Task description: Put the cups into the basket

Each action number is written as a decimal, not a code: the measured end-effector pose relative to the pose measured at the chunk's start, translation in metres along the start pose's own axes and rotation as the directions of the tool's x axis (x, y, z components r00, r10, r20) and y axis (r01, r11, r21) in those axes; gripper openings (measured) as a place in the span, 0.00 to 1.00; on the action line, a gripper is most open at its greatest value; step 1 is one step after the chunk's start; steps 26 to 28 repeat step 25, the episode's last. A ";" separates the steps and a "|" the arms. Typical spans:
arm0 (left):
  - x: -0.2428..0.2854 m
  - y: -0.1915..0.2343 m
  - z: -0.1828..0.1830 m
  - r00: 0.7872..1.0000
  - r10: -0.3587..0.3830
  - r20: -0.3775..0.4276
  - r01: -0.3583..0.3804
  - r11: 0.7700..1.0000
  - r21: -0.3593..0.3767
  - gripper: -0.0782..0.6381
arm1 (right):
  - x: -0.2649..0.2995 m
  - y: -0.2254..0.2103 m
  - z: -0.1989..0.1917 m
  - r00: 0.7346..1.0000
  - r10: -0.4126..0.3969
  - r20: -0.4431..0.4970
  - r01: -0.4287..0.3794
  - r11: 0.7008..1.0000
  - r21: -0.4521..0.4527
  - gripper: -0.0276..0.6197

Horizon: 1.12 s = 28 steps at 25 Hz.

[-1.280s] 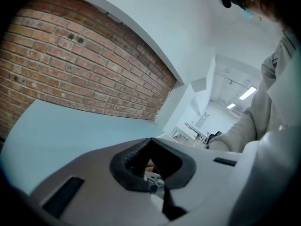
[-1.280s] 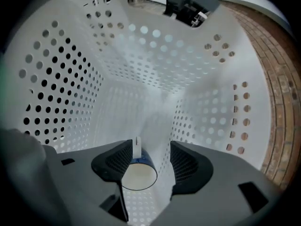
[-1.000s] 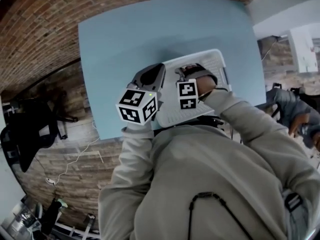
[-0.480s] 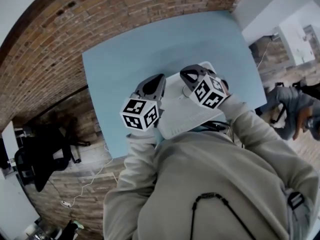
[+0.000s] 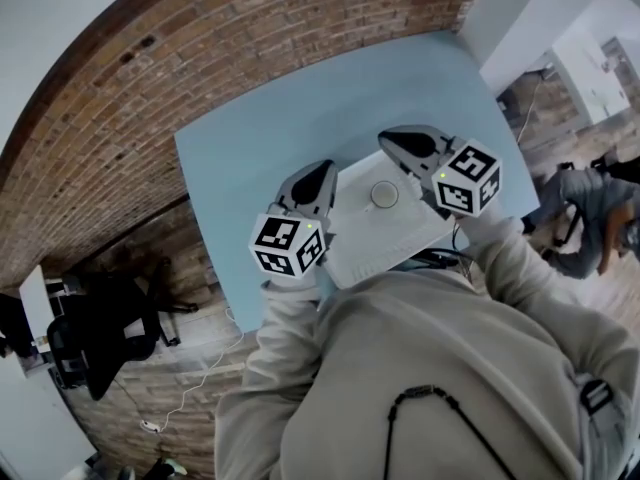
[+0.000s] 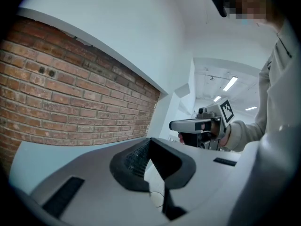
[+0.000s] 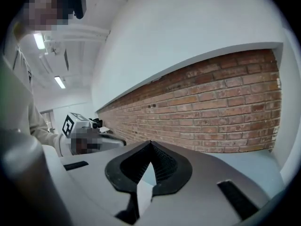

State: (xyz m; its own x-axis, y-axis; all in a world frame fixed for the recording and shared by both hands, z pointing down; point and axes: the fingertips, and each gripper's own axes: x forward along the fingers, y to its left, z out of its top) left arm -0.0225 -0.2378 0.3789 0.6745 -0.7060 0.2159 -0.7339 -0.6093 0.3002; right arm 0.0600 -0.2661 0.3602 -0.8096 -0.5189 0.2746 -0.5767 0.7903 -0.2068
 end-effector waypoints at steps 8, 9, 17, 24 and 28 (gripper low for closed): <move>0.001 -0.011 0.007 1.000 -0.014 0.024 0.014 1.000 0.019 0.10 | 0.000 0.018 -0.004 0.999 0.047 -0.010 -0.047 0.999 0.000 0.06; 0.000 -0.011 0.007 1.000 -0.014 0.022 0.014 1.000 0.018 0.10 | 0.001 0.019 -0.006 0.999 0.052 -0.013 -0.052 0.999 0.000 0.06; -0.007 -0.004 0.004 1.000 0.001 0.030 -0.001 1.000 -0.004 0.10 | 0.012 0.029 -0.011 0.996 0.082 -0.036 -0.083 0.996 -0.014 0.06; -0.005 -0.002 0.007 0.999 0.004 0.039 -0.003 1.000 -0.018 0.10 | 0.014 0.027 -0.009 0.995 0.096 -0.039 -0.096 0.995 -0.012 0.06; -0.005 -0.002 0.006 0.999 0.005 0.038 -0.004 1.000 -0.018 0.10 | 0.015 0.027 -0.009 0.994 0.098 -0.039 -0.098 0.995 -0.010 0.06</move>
